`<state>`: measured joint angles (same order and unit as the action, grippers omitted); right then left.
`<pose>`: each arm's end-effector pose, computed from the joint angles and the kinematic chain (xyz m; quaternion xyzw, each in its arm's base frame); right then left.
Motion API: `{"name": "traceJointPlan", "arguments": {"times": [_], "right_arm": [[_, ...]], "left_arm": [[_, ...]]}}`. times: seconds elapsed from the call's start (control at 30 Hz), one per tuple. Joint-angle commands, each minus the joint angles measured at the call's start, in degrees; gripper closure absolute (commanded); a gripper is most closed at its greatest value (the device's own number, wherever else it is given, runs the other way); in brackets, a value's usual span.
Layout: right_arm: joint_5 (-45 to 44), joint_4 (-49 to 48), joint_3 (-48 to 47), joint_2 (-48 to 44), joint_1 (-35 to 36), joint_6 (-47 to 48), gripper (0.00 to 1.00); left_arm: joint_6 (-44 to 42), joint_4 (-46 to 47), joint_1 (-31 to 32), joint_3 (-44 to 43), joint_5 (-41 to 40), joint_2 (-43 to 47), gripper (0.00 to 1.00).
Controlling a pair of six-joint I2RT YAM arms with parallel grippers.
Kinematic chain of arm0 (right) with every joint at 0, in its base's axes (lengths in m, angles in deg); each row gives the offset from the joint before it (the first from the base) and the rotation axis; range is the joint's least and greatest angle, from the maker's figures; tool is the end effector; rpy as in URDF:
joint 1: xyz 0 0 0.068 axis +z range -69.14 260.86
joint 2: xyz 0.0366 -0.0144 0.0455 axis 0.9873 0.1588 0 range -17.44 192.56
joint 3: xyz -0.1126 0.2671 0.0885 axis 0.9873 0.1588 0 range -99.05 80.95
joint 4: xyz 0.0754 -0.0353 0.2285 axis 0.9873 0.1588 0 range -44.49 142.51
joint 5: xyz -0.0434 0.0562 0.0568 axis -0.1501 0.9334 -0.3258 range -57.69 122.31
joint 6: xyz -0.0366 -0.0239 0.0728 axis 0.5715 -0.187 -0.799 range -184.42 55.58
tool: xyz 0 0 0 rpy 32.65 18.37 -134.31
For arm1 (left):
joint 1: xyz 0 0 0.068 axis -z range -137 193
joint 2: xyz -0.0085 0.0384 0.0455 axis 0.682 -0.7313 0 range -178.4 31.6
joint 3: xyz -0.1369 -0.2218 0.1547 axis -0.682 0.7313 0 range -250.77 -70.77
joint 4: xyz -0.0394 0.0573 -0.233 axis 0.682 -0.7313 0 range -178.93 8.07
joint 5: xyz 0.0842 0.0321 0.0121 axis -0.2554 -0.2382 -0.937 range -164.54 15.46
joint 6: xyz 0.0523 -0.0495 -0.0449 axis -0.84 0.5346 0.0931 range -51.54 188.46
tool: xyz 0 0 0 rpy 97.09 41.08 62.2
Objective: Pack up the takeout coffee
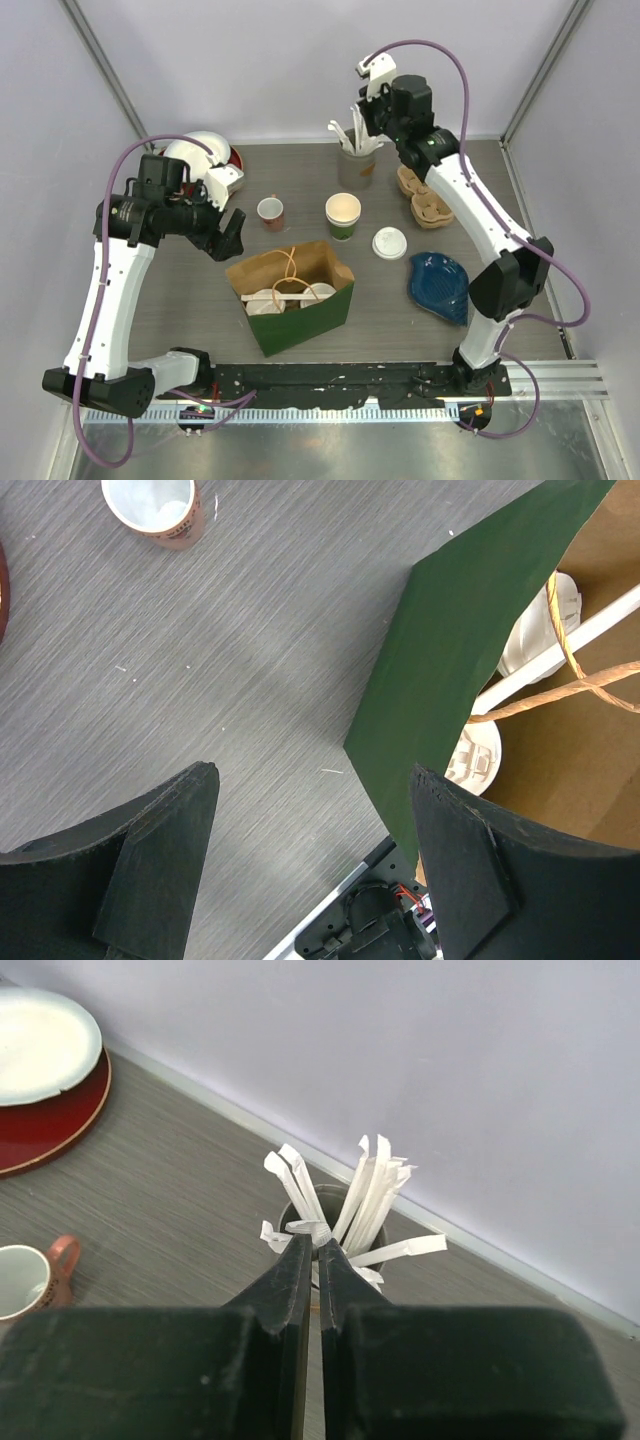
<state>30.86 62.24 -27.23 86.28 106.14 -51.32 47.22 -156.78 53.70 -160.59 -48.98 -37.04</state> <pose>0.4126 0.1927 0.4459 -0.2484 0.7379 0.0567 0.6249 0.1755 -0.0660 0.4119 0.3212 0.8719 -0.1814 0.3220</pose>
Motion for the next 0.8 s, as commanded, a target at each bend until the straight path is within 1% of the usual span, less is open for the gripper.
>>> {"name": "traceJointPlan", "arguments": {"times": [0.0,0.07,0.1,0.3,0.4,0.5,0.53,0.6,0.63,0.67,0.73,0.77], "right_arm": [[0.6,0.9,-0.3,-6.0,-0.2,-0.9,0.99],[0.7,1.1,0.0,-8.2,-0.2,-1.3,0.99],[2.6,1.5,0.2,-9.0,-0.1,-1.8,0.99],[6.3,1.7,1.7,-18.0,-0.1,-6.1,0.99],[7.5,1.0,4.0,-23.1,1.5,-8.3,0.99],[11.5,0.3,5.8,-27.1,2.6,-11.4,0.99],[16.8,-0.3,6.4,-28.1,2.8,-15.2,0.99],[22.3,-4.1,9.0,-31.2,2.8,-19.8,0.99],[28.3,-6.4,10.4,-32.3,2.9,-22.5,0.99],[30.6,-11.5,13.2,-33.2,3.1,-28.5,0.99],[37.7,-16.4,15.6,-35.3,3.8,-34.3,0.99],[39.4,-19.3,16.6,-35.7,4.5,-38.9,0.99]], "left_arm": [[0.4,0.4,-0.3,-1.0,0.7,0.8,0.19],[0.8,0.7,-0.3,-0.9,0.4,1.0,0.19],[1.0,0.8,-0.3,-0.8,0.1,1.1,0.19],[3.0,2.6,-0.5,-0.5,-2.4,2.6,0.19],[4.2,3.6,-1.2,-0.2,-3.1,3.5,0.19],[5.1,4.6,-2.1,0.4,-3.9,4.3,0.19],[5.3,4.6,-2.3,0.5,-3.8,4.5,0.19],[5.8,5.2,-3.3,0.9,-3.7,5.2,0.19],[5.9,5.2,-3.6,1.0,-3.4,5.4,0.19],[5.9,5.4,-3.8,1.3,-3.3,5.6,0.19],[6.0,5.5,-4.7,1.8,-3.0,6.2,0.19],[6.1,5.6,-5.0,2.0,-2.9,6.5,0.19]]}}
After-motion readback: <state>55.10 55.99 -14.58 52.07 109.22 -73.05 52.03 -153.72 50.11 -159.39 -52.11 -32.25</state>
